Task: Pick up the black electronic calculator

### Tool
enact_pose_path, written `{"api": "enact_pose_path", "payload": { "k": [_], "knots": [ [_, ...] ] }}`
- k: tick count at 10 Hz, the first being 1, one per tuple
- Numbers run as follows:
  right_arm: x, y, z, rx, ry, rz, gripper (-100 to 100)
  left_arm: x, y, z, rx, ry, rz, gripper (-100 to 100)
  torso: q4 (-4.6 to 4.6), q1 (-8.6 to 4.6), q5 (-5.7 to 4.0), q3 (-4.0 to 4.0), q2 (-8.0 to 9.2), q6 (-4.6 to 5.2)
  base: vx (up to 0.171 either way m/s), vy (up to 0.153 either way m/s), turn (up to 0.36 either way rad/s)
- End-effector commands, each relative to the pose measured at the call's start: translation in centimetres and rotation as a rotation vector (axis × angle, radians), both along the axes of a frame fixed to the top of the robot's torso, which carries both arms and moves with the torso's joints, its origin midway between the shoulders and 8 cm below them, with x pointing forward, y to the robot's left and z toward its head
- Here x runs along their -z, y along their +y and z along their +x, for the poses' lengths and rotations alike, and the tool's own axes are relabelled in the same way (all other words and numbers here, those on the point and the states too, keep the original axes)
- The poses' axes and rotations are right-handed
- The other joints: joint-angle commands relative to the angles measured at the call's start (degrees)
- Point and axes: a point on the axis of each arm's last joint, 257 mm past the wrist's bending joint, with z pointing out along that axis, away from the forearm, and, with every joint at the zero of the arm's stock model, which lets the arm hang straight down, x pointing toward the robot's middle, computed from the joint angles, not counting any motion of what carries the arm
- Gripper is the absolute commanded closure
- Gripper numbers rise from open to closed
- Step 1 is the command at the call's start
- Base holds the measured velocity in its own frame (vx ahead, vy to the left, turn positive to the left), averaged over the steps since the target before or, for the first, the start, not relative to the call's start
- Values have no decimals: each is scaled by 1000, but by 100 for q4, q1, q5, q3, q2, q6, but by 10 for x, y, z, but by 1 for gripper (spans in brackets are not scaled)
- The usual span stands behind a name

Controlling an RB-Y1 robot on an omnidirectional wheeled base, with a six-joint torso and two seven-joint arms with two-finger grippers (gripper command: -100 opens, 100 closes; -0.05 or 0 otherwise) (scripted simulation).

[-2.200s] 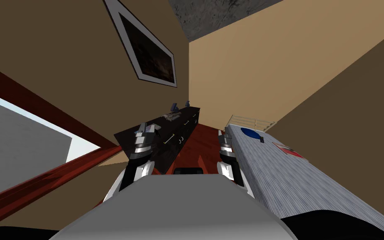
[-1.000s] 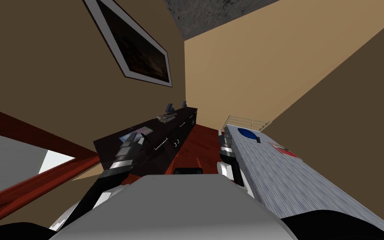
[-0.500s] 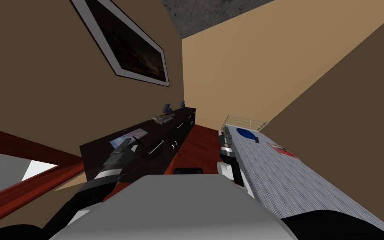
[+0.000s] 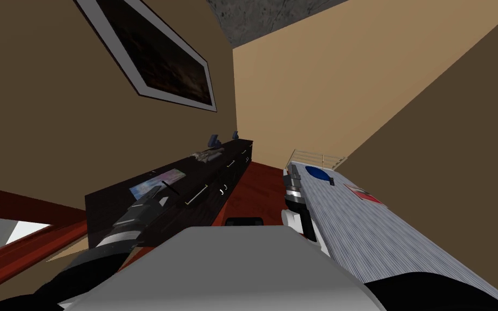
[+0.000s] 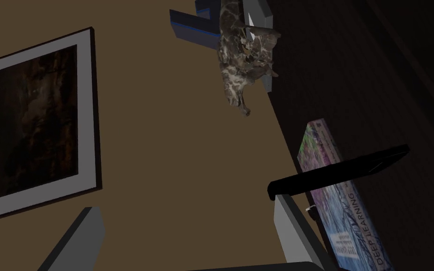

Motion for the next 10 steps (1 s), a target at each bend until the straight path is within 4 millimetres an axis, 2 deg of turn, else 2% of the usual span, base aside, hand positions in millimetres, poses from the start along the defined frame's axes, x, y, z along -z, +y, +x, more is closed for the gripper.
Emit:
{"api": "enact_pose_path", "payload": {
  "k": [1,10],
  "knots": [
    [0,0,0,0,0,0,0,11,12,-14,-27,69,-7,-100,0,0,0,0,0,0,67,-50,-60],
    [0,0,0,0,0,0,0,42,49,-80,-118,347,-25,-100,-1,11,2,-3,-5,2,66,-23,-42]
  ]
}}
